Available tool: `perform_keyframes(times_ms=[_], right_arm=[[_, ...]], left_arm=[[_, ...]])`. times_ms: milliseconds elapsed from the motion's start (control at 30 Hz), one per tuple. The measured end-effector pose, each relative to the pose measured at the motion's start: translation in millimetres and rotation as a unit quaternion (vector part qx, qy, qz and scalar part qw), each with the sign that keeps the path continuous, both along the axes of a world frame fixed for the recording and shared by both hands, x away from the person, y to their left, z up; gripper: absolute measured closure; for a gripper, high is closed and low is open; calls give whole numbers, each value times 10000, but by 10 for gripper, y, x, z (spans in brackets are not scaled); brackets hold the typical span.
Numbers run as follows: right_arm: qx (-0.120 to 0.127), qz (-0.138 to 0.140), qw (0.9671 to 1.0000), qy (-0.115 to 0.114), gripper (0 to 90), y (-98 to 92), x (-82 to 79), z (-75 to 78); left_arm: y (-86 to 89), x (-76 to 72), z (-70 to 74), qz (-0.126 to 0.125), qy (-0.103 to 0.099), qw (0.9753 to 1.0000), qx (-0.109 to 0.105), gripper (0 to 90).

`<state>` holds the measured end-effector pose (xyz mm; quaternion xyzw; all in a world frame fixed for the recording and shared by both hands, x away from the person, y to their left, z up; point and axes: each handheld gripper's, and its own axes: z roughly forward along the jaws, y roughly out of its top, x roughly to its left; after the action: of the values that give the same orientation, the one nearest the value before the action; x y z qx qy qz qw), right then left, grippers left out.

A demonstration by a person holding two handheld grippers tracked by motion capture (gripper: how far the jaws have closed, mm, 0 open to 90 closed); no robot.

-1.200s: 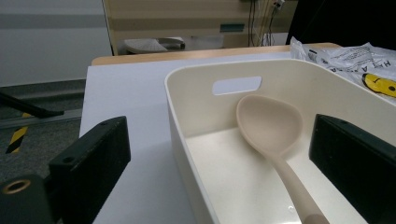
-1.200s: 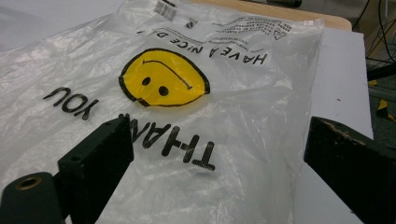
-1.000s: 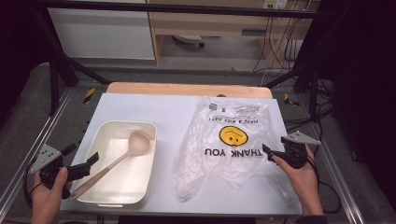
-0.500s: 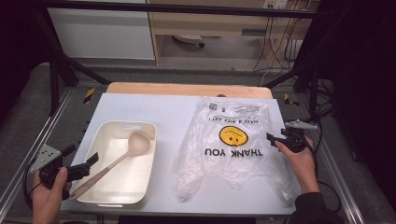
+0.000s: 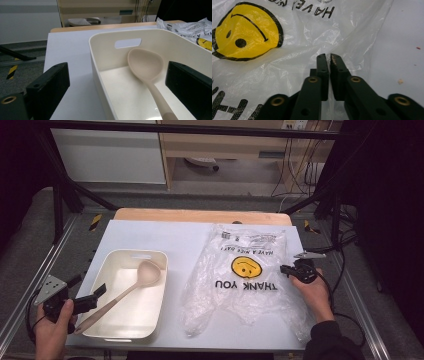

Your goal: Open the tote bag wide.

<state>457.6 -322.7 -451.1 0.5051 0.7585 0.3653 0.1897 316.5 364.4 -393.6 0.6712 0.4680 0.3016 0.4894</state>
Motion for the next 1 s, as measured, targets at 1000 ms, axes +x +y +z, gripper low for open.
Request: perform_keyframes(times_ms=[1000], right_arm=[[556,-1849,9806,-347,631,-127,-140,60]], left_arm=[[-21,-1,0,19,-53,10000,70,51]])
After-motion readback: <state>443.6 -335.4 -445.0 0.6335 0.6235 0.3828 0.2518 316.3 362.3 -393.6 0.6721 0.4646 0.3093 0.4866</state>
